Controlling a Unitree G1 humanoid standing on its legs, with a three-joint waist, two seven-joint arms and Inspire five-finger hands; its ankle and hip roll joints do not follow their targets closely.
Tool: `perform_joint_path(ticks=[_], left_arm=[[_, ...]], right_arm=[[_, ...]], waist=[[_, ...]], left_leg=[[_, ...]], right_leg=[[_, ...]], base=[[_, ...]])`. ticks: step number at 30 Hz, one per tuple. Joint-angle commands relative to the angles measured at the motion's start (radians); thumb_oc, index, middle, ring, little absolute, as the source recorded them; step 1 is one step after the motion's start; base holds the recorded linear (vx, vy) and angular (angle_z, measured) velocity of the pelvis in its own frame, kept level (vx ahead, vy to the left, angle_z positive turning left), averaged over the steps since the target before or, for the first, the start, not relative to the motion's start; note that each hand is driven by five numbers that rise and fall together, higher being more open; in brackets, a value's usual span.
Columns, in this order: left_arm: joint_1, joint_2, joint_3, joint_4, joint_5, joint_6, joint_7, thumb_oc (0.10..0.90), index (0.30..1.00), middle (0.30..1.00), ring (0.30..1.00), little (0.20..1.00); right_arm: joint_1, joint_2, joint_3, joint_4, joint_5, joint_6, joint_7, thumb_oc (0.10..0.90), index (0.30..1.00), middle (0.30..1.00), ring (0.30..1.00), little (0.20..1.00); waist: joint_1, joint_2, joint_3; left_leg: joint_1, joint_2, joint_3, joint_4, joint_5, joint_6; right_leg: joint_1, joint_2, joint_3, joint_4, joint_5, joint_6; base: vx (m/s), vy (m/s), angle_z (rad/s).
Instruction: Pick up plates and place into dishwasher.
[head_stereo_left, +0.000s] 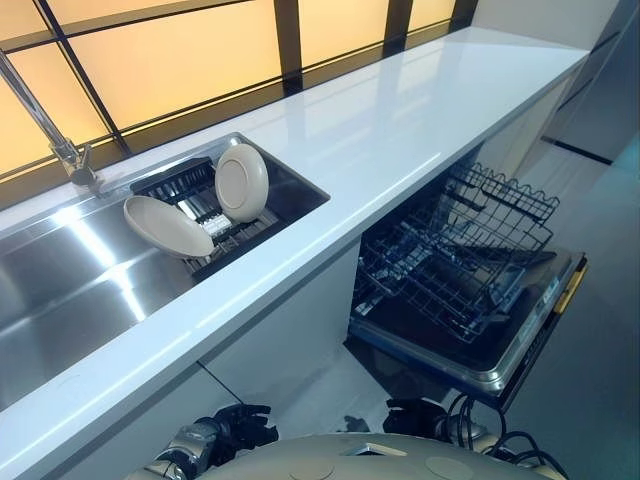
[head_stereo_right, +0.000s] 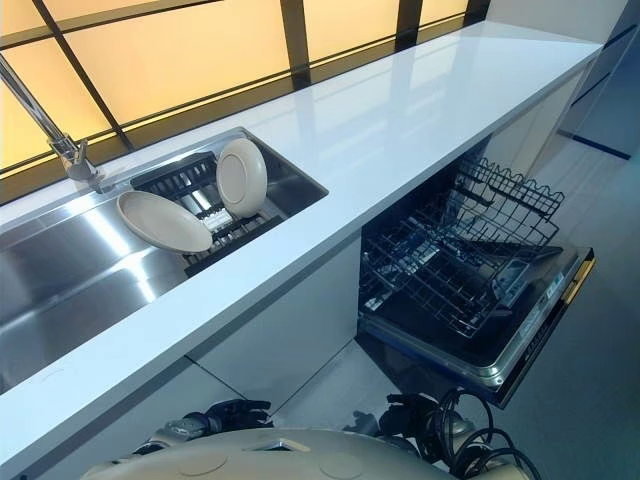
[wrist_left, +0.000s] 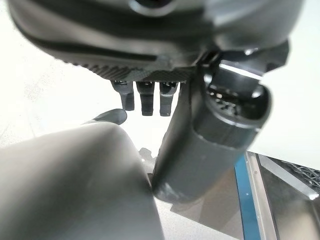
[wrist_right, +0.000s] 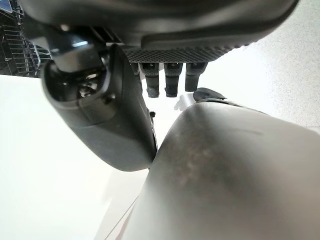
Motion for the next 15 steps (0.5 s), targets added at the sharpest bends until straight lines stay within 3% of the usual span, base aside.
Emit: perform_joint_path(ticks=[1, 15], left_arm=[[-0.025, -0.017, -0.032, 0.057, 0.042, -0.020, -0.039, 0.800, 0.900, 0.900, 0.900, 0.900], [-0.023, -0.020, -0.029, 0.065, 0.055, -0.017, -0.040, 0.800, 0.900, 0.900, 0.900, 0.900]], right_arm=[[-0.019, 0.015, 0.014, 0.082, -0.042, -0.005, 0.013, 0.800, 0.900, 0.900, 0.900, 0.900], [-0.019, 0.014, 0.007, 0.101, -0.046, -0.012, 0.015, 0.800, 0.900, 0.900, 0.900, 0.900]], waist=[[0.005, -0.012, 0.036], [0.007, -0.010, 0.032]], left_leg=[[-0.030, -0.077, 0.029, 0.009, -0.051, 0.040], [-0.029, -0.078, 0.028, 0.010, -0.052, 0.041]], right_leg=[[0.003, 0.040, -0.012, 0.063, -0.083, 0.021], [0.005, 0.040, -0.013, 0.064, -0.084, 0.020]], base=[[0.00, 0.000, 0.00], [0.00, 0.000, 0.00]])
